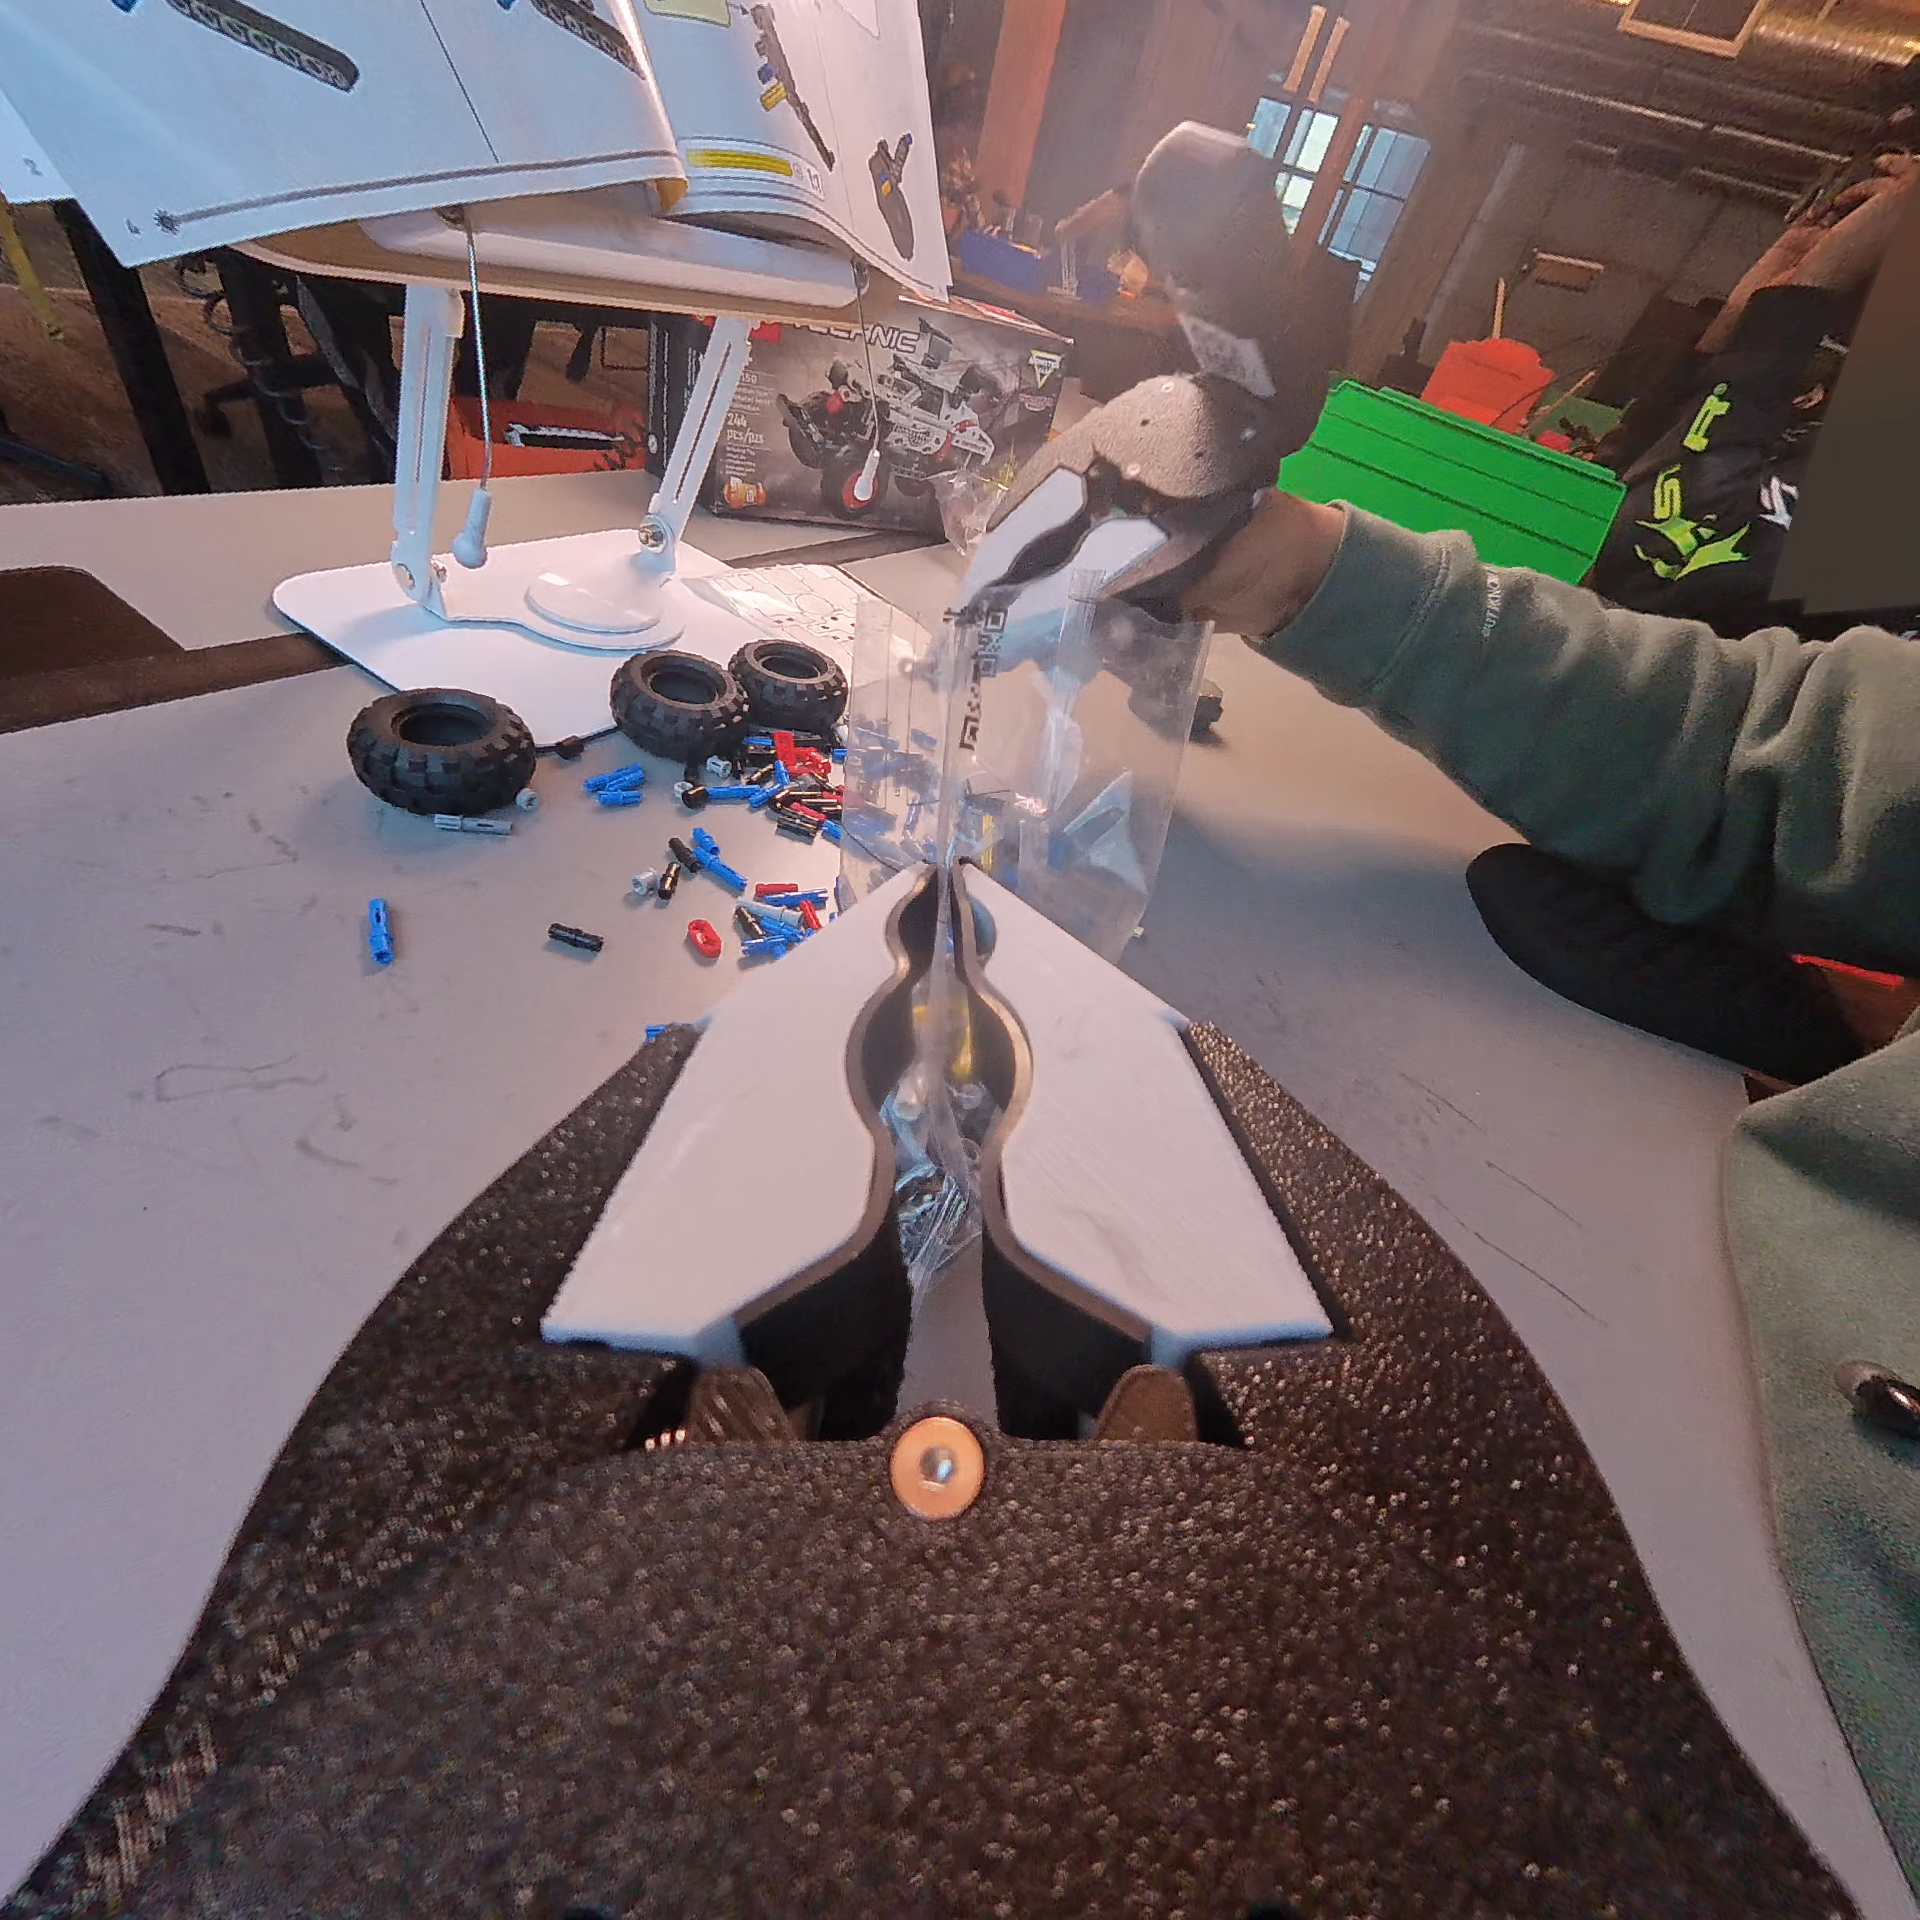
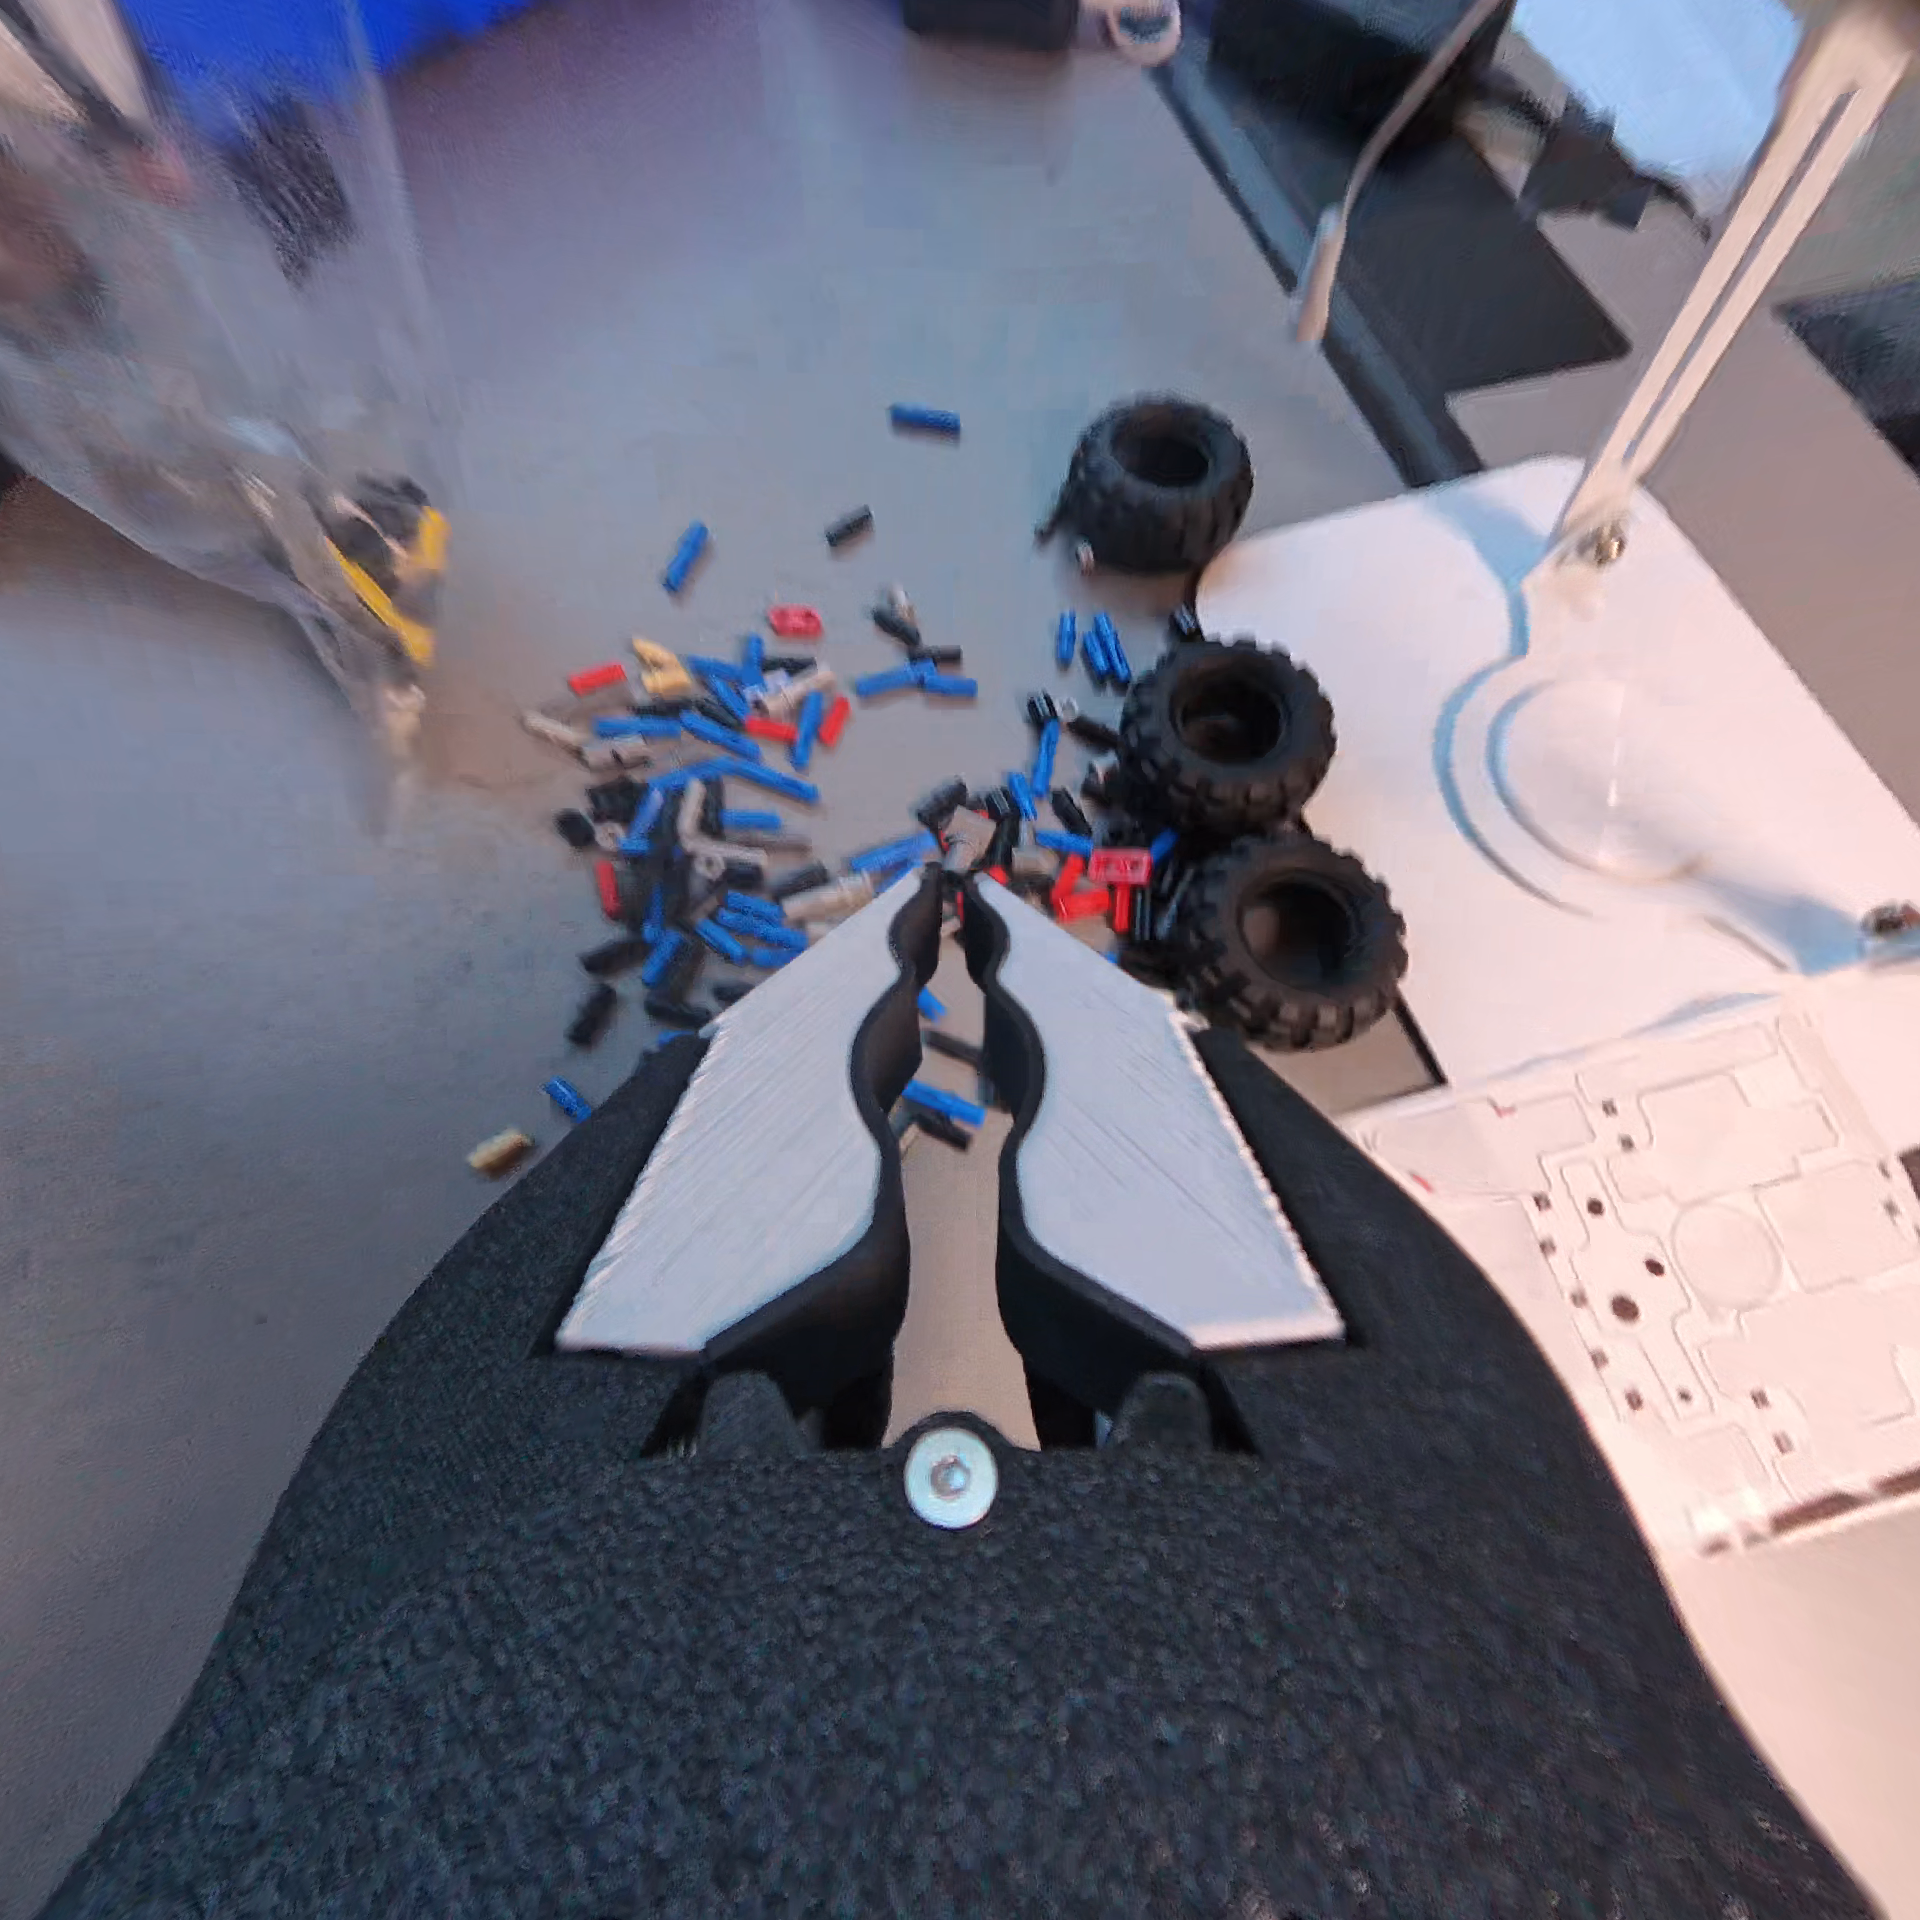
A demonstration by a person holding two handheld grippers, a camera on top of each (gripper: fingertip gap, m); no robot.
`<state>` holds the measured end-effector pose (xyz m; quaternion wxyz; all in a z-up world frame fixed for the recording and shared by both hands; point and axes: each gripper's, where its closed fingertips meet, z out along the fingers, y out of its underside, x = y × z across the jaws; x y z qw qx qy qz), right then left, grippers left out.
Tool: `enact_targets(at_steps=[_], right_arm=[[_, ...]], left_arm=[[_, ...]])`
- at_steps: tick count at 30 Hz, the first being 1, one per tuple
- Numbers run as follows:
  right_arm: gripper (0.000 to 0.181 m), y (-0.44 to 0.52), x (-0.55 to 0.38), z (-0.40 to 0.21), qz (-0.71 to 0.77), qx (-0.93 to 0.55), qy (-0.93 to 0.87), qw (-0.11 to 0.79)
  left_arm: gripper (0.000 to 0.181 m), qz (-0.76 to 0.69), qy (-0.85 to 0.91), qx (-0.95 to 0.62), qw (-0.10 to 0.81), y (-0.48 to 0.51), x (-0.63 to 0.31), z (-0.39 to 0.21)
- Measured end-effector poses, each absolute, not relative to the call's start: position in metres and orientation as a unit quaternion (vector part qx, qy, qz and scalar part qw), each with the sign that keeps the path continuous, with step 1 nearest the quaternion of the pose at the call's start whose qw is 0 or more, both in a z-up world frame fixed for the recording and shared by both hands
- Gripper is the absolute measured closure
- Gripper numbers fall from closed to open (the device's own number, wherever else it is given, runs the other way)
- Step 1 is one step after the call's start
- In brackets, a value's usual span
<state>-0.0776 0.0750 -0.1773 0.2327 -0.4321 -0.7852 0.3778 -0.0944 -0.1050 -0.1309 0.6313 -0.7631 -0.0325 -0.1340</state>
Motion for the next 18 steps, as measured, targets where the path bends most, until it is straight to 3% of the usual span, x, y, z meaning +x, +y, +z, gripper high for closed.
enact_targets(at_steps=[6, 12, 14, 18], right_arm=[[0.178, -0.029, -0.073, -0.067, 0.545, -0.285, -0.751, 0.239], [0.175, -0.075, -0.091, -0.088, 0.463, -0.220, -0.837, 0.193], [0.163, -0.072, -0.094, -0.085, 0.480, -0.222, -0.831, 0.172], [0.164, -0.030, -0.110, -0.067, 0.540, -0.283, -0.772, 0.178]], left_arm=[[0.180, -0.133, -0.033, -0.766, 0.628, -0.103, -0.093, -0.133], [0.180, -0.127, -0.035, -0.765, 0.631, -0.104, -0.094, -0.132], [0.180, -0.126, -0.036, -0.763, 0.632, -0.105, -0.096, -0.131], [0.180, -0.129, -0.040, -0.760, 0.635, -0.106, -0.098, -0.130]])
